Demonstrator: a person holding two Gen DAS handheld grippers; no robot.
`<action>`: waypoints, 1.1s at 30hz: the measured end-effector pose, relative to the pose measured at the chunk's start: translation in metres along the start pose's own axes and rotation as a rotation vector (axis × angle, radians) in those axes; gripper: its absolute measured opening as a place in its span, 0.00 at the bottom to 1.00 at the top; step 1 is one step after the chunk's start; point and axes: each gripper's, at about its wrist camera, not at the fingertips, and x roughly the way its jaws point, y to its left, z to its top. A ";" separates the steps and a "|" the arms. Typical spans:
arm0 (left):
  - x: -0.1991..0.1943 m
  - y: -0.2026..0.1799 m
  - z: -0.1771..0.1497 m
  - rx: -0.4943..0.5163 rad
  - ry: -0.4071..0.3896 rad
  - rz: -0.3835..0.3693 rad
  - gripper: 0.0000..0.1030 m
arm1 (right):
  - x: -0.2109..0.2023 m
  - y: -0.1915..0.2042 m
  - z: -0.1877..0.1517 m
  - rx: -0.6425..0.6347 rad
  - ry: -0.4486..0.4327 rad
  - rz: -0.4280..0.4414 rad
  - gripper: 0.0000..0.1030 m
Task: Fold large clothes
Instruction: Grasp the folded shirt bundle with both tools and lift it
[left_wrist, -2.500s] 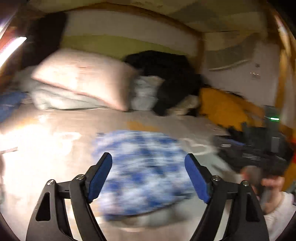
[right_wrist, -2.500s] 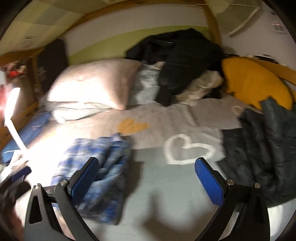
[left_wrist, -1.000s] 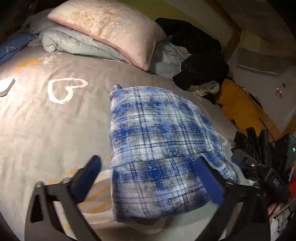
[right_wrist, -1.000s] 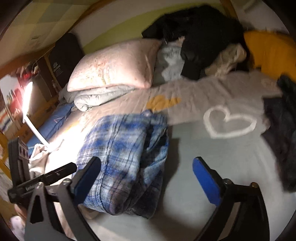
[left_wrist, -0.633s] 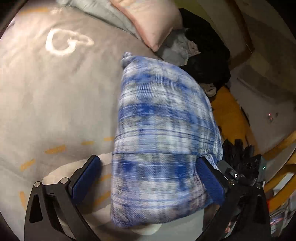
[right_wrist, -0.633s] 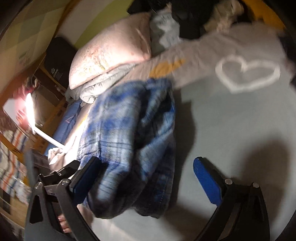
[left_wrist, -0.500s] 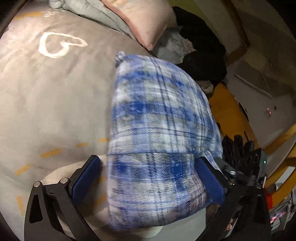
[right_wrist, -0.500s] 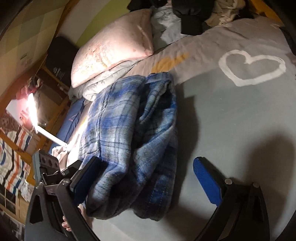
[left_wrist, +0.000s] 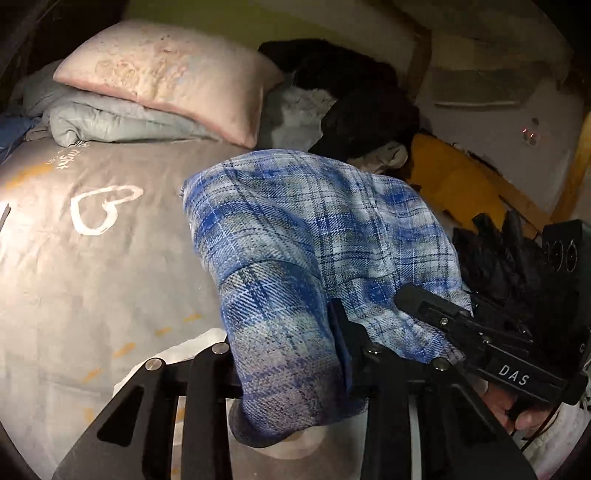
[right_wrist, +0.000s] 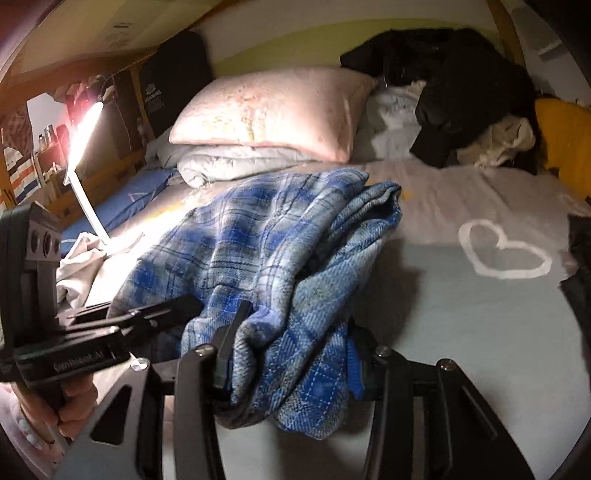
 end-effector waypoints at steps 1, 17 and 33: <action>0.000 0.000 0.003 -0.001 -0.007 -0.009 0.31 | -0.003 0.002 0.002 -0.014 -0.012 -0.005 0.40; -0.055 -0.117 0.039 0.231 -0.179 -0.113 0.31 | -0.130 -0.027 0.028 -0.075 -0.203 -0.084 0.39; 0.056 -0.357 0.082 0.371 -0.138 -0.372 0.31 | -0.278 -0.204 0.045 0.059 -0.296 -0.599 0.40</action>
